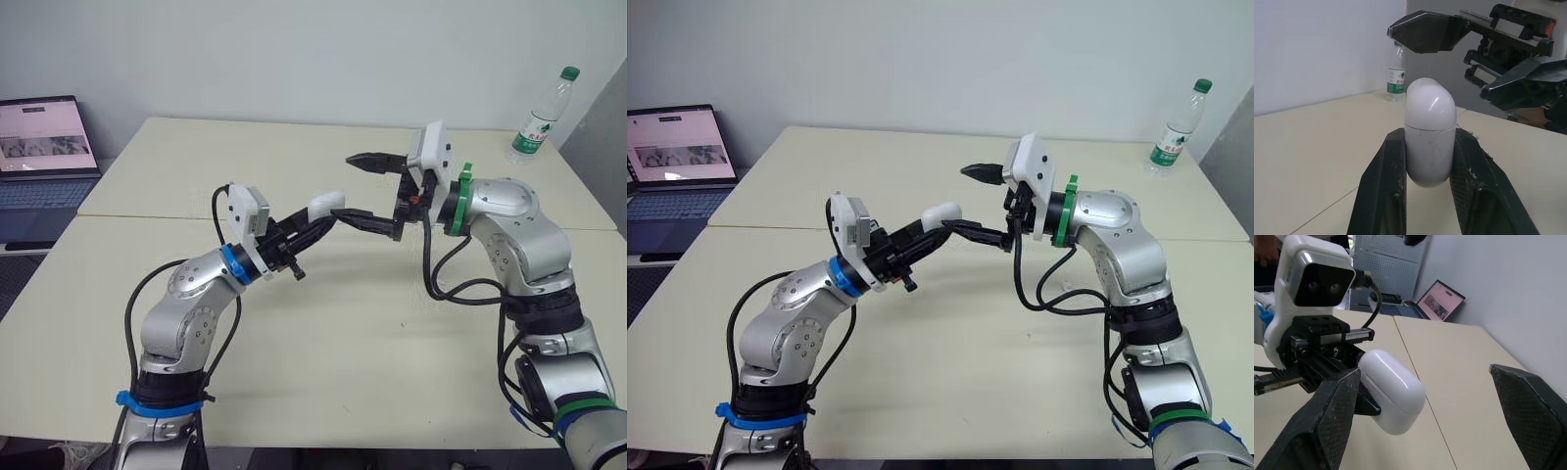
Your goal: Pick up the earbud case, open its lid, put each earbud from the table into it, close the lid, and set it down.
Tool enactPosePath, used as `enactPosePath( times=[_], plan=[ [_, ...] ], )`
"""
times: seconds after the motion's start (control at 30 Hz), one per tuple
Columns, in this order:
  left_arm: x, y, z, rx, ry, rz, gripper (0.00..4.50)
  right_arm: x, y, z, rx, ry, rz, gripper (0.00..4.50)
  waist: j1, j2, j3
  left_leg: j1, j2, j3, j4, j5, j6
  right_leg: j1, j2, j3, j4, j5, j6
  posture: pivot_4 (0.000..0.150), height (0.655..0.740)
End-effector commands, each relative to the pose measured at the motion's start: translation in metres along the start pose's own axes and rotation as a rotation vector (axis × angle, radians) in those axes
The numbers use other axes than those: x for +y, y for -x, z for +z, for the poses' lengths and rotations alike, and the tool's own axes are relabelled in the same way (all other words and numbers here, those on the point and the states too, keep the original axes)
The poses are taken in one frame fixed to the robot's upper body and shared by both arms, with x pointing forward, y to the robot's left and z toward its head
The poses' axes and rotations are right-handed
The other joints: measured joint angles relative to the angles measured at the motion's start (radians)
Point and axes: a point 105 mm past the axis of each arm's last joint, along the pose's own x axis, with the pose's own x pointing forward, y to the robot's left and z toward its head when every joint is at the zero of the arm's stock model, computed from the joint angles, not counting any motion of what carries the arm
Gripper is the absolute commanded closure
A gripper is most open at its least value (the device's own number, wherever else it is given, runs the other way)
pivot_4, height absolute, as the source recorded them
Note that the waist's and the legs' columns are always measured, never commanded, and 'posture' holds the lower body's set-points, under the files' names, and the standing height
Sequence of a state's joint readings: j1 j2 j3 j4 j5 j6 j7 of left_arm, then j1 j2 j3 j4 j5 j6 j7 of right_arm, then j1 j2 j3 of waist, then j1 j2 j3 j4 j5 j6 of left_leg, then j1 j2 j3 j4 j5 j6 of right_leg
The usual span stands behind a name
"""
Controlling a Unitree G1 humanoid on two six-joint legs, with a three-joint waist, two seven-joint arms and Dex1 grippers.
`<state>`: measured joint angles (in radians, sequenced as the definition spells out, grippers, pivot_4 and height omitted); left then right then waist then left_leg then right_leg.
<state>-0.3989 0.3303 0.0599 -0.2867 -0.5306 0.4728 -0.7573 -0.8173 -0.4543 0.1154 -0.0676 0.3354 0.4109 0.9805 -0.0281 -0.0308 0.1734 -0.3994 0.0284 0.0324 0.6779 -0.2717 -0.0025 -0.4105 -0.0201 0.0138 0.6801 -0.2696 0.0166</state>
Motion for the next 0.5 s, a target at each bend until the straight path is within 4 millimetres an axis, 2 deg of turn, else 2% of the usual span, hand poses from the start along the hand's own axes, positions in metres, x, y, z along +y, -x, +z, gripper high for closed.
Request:
enactPosePath(
  times=[0.03, 0.27, 0.5],
  plan=[
    [-0.013, -0.004, 0.016, -0.047, -0.05, -0.06, 3.71, -0.005, 0.001, 0.011, -0.028, 0.049, -0.018, 0.11, 0.0, 0.0, 0.0, 0.0, 0.0, 0.0, 0.0, 0.0, 0.0, 0.0, 0.0, 0.0, 0.0, 0.0, 0.0, 0.15, 0.74],
    [-0.016, -0.006, 0.015, -0.046, -0.042, -0.07, 3.71, -0.01, 0.002, 0.01, -0.022, 0.043, -0.047, 0.11, 0.0, 0.0, 0.0, 0.0, 0.0, 0.0, 0.0, 0.0, 0.0, 0.0, 0.0, 0.0, 0.0, 0.0, 0.0, 0.15, 0.74],
    [-0.018, -0.006, 0.013, -0.038, -0.036, -0.075, 3.71, -0.017, 0.003, 0.016, -0.07, -0.033, -0.088, 0.11, 0.0, 0.0, 0.0, 0.0, 0.0, 0.0, 0.0, 0.0, 0.0, 0.0, 0.0, 0.0, 0.0, 0.0, 0.0, 0.15, 0.74]
  ],
)
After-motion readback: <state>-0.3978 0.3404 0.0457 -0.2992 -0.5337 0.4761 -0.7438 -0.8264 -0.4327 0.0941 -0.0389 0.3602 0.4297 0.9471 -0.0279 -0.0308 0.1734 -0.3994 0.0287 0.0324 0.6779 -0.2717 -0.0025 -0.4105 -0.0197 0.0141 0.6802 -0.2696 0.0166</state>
